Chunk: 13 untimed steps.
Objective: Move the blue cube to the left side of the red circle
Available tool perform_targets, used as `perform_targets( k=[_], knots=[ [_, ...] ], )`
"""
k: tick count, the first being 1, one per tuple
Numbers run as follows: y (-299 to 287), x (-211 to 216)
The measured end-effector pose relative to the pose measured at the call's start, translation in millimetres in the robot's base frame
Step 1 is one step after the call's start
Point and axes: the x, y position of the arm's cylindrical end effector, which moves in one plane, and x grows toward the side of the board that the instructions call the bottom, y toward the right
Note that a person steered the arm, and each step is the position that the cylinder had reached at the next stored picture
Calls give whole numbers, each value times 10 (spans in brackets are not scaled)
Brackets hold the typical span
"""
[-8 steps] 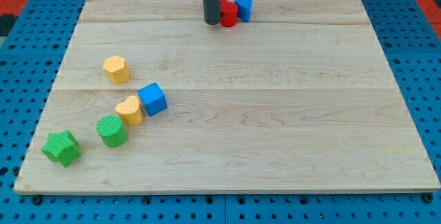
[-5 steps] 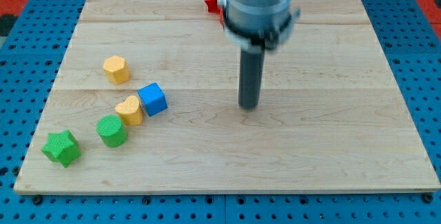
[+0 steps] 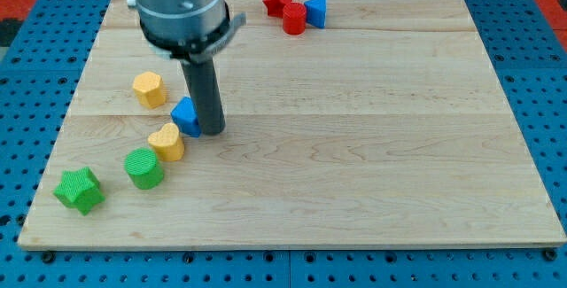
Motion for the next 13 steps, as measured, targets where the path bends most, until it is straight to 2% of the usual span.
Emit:
perform_targets(
  k=[1, 2, 3, 5, 7, 8, 9, 10, 11, 13],
  knots=[
    [81, 84],
    [-379, 252],
    [-671, 168],
    [-780, -465],
    [60, -1196],
    [64, -1378],
    [312, -1579],
    [441, -1668],
    [424, -1437],
    [315, -1374]
  ],
)
